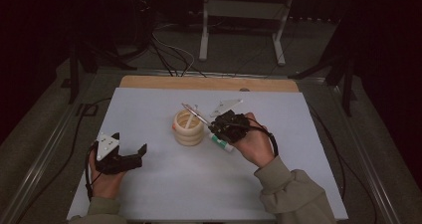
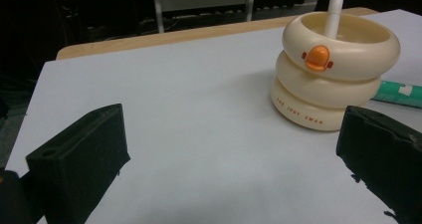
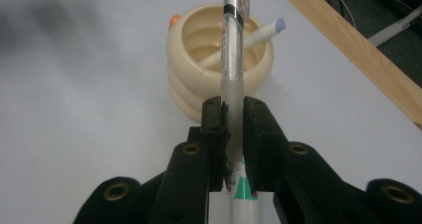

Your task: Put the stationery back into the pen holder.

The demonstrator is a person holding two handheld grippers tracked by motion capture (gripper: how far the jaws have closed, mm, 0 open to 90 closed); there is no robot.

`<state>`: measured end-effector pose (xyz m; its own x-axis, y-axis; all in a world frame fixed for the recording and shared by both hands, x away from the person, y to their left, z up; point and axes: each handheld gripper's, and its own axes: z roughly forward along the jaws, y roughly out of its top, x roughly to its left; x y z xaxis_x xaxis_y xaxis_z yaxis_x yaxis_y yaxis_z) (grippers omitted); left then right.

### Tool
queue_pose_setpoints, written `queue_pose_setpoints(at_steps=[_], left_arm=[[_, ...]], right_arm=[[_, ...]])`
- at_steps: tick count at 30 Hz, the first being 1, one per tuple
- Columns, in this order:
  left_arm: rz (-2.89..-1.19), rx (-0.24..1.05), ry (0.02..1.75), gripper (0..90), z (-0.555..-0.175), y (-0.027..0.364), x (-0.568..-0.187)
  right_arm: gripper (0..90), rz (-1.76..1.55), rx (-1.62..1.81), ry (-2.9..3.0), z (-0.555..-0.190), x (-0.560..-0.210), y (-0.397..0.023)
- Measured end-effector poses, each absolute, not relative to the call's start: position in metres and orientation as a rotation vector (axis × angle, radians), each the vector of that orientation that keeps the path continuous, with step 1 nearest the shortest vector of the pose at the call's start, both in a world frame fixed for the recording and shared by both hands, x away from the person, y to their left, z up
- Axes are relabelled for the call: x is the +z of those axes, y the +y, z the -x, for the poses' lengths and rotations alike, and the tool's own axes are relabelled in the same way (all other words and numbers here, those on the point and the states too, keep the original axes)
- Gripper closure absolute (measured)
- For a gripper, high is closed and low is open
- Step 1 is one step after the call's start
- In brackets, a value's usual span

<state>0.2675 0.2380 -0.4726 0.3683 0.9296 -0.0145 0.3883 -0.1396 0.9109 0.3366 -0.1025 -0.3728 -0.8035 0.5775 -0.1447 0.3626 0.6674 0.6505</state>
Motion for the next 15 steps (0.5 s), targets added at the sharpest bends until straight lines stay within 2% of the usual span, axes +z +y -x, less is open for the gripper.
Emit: queue_pose_setpoints(at_steps=[15], left_arm=[[-1.715,0.739,1.173,0.4,-0.267,0.238,-0.473]], right_arm=[[81.1,-0.757,0.891,2.560,-0.352,-0.365,-0.099]])
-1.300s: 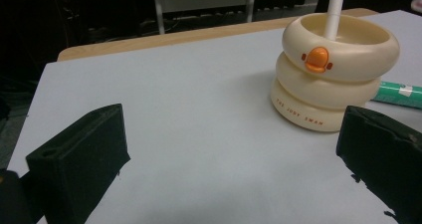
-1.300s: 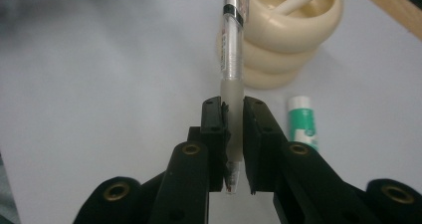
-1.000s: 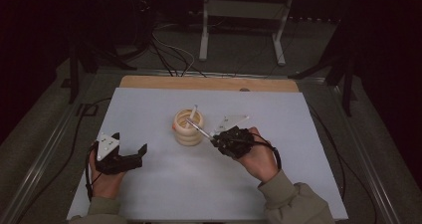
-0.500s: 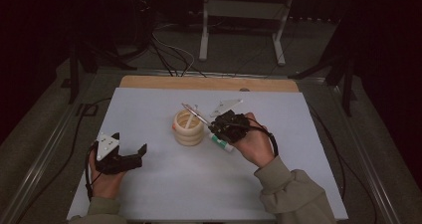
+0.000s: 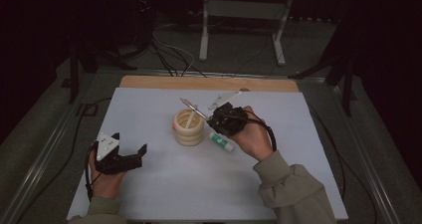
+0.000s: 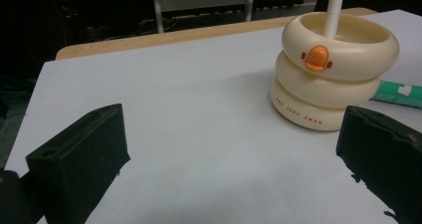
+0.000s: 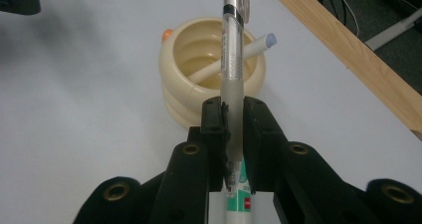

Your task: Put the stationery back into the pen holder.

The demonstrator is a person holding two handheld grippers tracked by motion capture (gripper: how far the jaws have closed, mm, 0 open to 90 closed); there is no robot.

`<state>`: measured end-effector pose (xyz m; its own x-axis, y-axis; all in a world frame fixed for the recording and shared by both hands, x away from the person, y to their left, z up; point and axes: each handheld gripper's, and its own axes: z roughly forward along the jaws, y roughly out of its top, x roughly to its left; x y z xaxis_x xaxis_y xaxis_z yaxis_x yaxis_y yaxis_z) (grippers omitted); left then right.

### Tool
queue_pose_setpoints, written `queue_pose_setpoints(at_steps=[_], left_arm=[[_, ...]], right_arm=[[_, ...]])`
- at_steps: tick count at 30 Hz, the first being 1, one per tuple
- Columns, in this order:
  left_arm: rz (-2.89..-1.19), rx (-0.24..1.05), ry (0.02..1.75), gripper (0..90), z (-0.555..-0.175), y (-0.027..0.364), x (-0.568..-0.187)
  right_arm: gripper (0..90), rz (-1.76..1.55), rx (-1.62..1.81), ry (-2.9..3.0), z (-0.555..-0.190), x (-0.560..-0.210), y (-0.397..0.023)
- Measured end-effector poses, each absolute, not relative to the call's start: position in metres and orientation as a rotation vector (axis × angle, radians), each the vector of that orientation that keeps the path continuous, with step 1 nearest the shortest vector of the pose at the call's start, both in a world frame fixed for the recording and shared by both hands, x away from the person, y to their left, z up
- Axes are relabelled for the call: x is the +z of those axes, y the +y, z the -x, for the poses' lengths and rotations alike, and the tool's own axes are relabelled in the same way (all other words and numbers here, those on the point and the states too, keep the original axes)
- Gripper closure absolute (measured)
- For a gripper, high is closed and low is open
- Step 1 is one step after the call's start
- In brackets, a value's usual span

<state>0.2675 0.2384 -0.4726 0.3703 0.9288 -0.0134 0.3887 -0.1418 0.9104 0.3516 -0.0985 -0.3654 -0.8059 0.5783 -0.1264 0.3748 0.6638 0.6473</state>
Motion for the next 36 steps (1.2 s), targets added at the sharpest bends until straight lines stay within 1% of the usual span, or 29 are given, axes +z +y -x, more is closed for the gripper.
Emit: queue_pose_setpoints(at_steps=[20,36], left_arm=[[-1.716,0.734,1.175,0.4,-0.267,0.238,-0.473],[-1.715,0.731,1.176,0.4,-0.267,0.239,-0.473]], right_arm=[[81.1,-0.794,0.846,2.636,-0.374,-0.366,-0.095],[80.9,-0.779,0.772,2.690,-0.375,-0.374,-0.086]])
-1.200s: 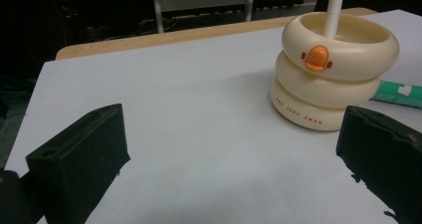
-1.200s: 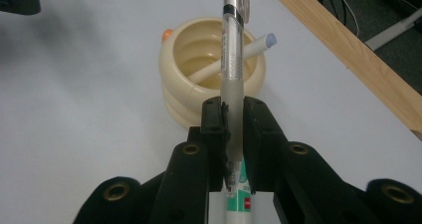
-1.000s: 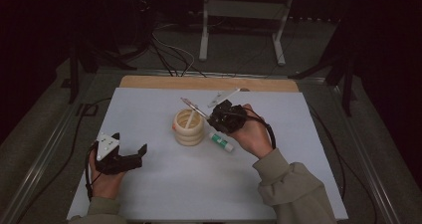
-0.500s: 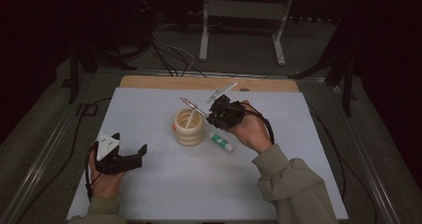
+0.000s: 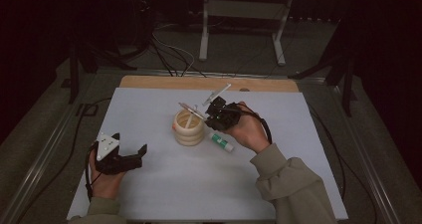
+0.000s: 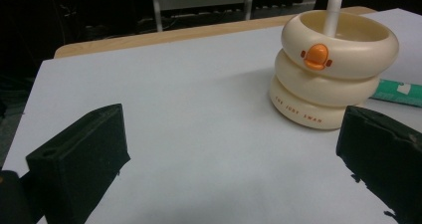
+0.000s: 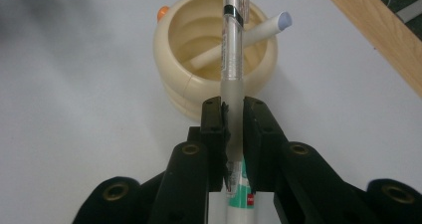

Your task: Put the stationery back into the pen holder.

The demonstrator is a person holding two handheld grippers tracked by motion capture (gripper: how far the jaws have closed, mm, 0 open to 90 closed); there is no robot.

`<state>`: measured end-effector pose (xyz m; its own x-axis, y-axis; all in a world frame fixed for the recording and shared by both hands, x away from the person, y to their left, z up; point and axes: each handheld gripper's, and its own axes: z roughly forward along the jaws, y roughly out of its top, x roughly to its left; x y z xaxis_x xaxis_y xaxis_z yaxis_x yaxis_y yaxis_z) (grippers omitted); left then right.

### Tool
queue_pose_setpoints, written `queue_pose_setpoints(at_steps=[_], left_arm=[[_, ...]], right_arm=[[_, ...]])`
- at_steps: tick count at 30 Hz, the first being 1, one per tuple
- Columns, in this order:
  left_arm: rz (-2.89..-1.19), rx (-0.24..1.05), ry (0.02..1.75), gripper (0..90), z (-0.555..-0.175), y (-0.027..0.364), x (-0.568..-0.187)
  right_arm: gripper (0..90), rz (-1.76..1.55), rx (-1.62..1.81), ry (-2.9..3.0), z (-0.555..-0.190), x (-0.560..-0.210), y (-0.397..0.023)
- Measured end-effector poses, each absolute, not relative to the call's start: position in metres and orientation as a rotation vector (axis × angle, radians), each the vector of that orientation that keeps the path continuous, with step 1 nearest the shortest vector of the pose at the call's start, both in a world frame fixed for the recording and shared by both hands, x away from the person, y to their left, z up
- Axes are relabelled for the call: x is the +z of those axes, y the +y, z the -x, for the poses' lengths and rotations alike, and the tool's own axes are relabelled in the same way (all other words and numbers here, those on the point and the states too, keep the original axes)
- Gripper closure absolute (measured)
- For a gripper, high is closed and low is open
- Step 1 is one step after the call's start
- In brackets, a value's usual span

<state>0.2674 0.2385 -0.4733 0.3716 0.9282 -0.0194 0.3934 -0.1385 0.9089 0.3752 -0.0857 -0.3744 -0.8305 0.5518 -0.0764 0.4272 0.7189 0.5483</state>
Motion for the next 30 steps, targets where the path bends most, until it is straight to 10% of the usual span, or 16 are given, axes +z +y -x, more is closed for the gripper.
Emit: queue_pose_setpoints(at_steps=[26,30], left_arm=[[-1.715,0.730,1.179,0.4,-0.268,0.239,-0.474],[-1.713,0.731,1.181,0.4,-0.267,0.240,-0.474]], right_arm=[[79.4,-0.769,0.764,2.700,-0.379,-0.375,-0.071],[62.3,-0.787,0.818,2.654,-0.381,-0.374,-0.068]])
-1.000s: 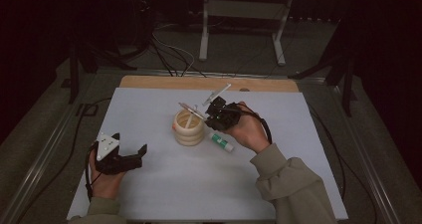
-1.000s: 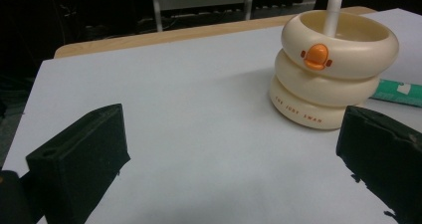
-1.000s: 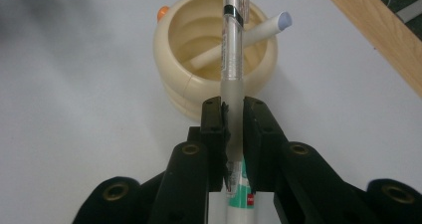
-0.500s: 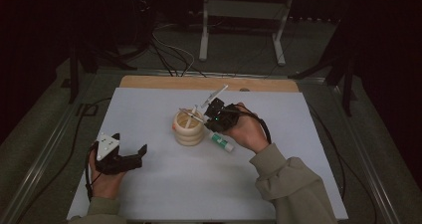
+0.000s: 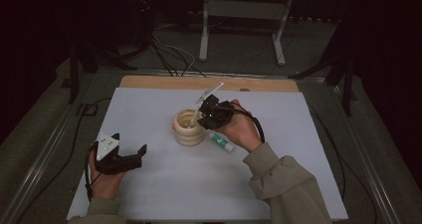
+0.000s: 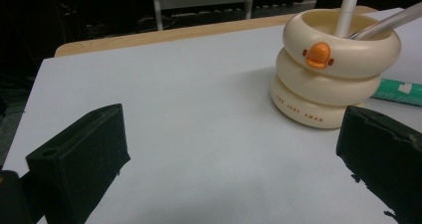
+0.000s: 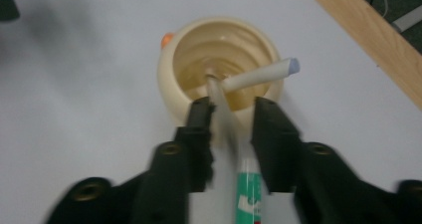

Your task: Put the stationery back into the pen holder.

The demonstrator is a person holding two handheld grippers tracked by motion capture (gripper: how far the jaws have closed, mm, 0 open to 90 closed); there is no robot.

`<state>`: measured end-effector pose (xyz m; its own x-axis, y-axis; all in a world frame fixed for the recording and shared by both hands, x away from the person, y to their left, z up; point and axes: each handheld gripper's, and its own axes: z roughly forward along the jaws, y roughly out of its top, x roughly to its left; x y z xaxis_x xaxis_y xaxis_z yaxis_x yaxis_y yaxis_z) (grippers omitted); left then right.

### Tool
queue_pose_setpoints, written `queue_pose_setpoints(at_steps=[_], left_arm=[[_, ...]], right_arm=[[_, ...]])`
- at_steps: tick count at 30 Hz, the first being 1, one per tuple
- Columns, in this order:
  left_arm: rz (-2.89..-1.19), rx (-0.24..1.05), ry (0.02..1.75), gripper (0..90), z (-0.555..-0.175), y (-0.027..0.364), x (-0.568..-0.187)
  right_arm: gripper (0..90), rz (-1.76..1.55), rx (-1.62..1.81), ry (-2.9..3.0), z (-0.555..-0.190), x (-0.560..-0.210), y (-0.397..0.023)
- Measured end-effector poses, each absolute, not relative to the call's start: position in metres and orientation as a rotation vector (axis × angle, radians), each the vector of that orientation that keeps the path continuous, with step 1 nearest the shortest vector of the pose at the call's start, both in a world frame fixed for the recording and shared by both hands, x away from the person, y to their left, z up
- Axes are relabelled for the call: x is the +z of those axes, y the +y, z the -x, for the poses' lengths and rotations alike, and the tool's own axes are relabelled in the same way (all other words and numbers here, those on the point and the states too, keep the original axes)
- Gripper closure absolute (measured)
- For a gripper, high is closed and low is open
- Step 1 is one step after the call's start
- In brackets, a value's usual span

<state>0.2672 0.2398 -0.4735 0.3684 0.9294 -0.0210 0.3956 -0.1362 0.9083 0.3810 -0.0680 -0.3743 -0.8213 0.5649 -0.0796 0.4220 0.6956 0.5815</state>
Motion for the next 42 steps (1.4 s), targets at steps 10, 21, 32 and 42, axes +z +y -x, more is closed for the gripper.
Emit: queue_pose_setpoints(at_steps=[10,21,32,42], left_arm=[[-1.710,0.730,1.180,0.4,-0.267,0.240,-0.474],[-1.713,0.728,1.178,0.4,-0.267,0.239,-0.474],[-1.710,0.728,1.177,0.4,-0.267,0.240,-0.474],[-1.711,0.723,1.176,0.4,-0.267,0.239,-0.474]], right_arm=[[16.9,-0.906,0.954,2.557,-0.383,-0.377,-0.073],[2.2,-0.919,1.048,2.534,-0.380,-0.374,-0.081],[0.0,-0.937,1.038,2.530,-0.381,-0.377,-0.091],[0.0,-0.941,1.014,2.545,-0.382,-0.383,-0.102]])
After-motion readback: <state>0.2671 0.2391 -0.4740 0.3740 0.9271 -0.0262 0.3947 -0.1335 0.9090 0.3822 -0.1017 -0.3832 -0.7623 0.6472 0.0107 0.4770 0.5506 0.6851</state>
